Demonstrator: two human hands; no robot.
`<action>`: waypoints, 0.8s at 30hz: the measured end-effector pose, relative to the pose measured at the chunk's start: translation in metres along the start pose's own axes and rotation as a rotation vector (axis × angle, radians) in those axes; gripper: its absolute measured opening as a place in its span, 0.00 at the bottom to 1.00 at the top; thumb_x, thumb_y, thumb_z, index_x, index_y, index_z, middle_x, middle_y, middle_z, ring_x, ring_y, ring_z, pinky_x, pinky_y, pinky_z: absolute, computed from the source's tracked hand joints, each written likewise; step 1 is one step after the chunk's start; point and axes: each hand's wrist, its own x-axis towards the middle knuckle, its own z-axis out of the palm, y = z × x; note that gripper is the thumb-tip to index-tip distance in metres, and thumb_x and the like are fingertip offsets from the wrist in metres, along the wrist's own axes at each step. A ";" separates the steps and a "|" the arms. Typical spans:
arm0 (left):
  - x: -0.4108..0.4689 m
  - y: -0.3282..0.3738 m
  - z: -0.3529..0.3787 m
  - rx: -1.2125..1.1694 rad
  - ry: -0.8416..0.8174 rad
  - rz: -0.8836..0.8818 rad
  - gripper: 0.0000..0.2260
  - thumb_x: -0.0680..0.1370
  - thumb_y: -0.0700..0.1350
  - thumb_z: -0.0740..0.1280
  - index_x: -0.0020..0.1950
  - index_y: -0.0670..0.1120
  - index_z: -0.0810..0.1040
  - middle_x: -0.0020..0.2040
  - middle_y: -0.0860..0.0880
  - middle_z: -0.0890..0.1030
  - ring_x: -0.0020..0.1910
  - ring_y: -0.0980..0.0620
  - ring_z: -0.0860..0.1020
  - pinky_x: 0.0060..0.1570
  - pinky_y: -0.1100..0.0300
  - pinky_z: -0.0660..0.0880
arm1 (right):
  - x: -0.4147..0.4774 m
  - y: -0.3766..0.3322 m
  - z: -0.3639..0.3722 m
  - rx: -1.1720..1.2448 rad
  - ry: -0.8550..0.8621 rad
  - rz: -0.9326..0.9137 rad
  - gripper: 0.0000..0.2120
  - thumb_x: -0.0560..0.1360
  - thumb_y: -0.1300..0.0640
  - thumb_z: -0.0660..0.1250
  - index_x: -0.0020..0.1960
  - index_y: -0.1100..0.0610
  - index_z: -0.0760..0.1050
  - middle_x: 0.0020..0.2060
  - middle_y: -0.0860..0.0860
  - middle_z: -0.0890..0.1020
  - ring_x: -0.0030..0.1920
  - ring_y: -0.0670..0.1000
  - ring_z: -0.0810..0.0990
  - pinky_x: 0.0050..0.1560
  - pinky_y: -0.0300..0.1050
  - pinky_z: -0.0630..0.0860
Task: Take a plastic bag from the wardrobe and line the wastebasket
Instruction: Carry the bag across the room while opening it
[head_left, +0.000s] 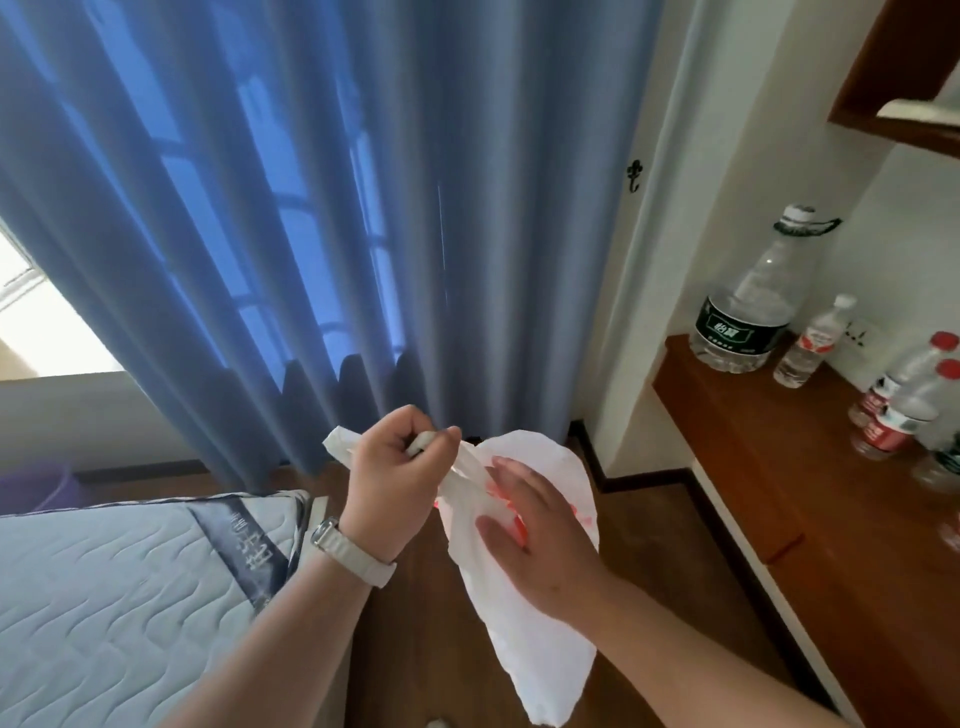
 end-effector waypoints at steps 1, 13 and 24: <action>0.018 -0.008 -0.003 -0.010 -0.010 -0.003 0.20 0.74 0.35 0.70 0.29 0.46 0.64 0.24 0.57 0.65 0.26 0.58 0.65 0.28 0.68 0.65 | 0.017 -0.002 0.001 -0.011 -0.009 0.006 0.32 0.72 0.25 0.45 0.73 0.35 0.56 0.73 0.35 0.63 0.67 0.35 0.61 0.73 0.43 0.58; 0.178 -0.073 -0.048 -0.073 -0.011 -0.048 0.23 0.74 0.34 0.69 0.26 0.54 0.67 0.24 0.58 0.66 0.26 0.58 0.65 0.29 0.66 0.68 | 0.191 -0.032 0.034 -0.053 -0.038 -0.013 0.22 0.73 0.27 0.47 0.65 0.26 0.51 0.70 0.29 0.60 0.66 0.31 0.59 0.72 0.39 0.56; 0.306 -0.140 -0.069 0.023 0.224 -0.132 0.14 0.68 0.43 0.69 0.27 0.51 0.67 0.25 0.58 0.67 0.26 0.57 0.65 0.29 0.64 0.66 | 0.372 -0.016 0.077 0.043 -0.272 -0.179 0.22 0.79 0.37 0.57 0.71 0.34 0.55 0.71 0.35 0.64 0.64 0.36 0.61 0.73 0.44 0.61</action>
